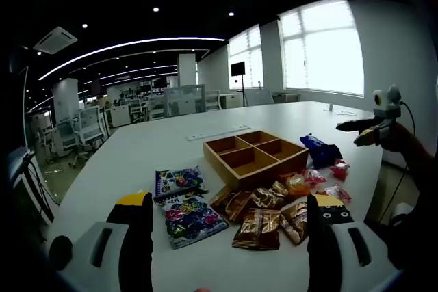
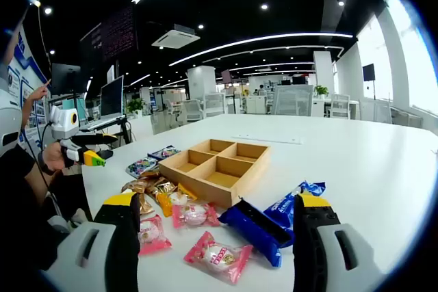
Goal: Pick up the scattered marshmallows, QQ candies, Oreo cookies, and mixed nuts on the table and sort them into separate containers
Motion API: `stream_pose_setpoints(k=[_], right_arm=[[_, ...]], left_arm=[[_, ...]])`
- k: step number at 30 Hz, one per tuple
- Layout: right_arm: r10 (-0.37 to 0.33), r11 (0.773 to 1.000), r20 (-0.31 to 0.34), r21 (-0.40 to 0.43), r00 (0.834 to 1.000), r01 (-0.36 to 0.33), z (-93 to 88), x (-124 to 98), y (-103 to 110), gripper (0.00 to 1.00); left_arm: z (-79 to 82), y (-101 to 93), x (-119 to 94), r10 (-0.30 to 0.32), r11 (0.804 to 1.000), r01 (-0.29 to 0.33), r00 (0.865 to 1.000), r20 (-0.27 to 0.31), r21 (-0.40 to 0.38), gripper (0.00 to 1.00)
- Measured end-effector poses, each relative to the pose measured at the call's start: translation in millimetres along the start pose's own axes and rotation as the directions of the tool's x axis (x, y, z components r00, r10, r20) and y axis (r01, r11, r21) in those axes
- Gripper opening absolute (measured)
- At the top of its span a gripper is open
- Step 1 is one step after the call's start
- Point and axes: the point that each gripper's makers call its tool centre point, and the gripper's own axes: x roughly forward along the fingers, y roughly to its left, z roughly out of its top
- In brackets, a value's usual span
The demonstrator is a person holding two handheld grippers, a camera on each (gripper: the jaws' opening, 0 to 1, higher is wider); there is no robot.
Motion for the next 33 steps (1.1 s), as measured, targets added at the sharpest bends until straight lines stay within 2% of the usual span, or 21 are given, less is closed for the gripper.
stream_pose_setpoints(k=[14,21,24,27,30,33], right_arm=[[0.005,1.0,-0.008,-0.006,1.0,-0.006,-2.2,0,2,0.87],[0.02,0.998,-0.012,-0.053,1.0,-0.021,-4.1,-1,11,0.84],[0.055,0.995,-0.006,-0.081,0.998,-0.055,-3.8,-3,20,0.71],[0.093,0.993,-0.029,-0.069,0.995,-0.094,-8.4,-3,28,0.69],[0.112,0.99,-0.045,-0.086,0.993,-0.116,-12.2,-3,34,0.56],[0.14,0.986,-0.055,-0.078,0.989,-0.144,-15.6,-1,41,0.54]], left_arm=[[-0.7,1.1,0,-0.001,1.0,0.001,1.0,-0.002,0.001,0.97],[1.7,1.0,-3,0.0,1.0,0.0,1.0,0.013,0.002,0.97],[2.0,0.2,-3,-0.002,1.0,0.002,1.0,0.017,0.001,0.97],[1.0,-1.4,-2,-0.007,1.0,0.007,1.0,0.017,0.0,0.97],[0.4,-3.2,-2,-0.013,1.0,0.013,1.0,0.017,0.001,0.97],[-1.7,-2.0,-2,-0.011,1.0,0.011,1.0,0.012,0.001,0.97]])
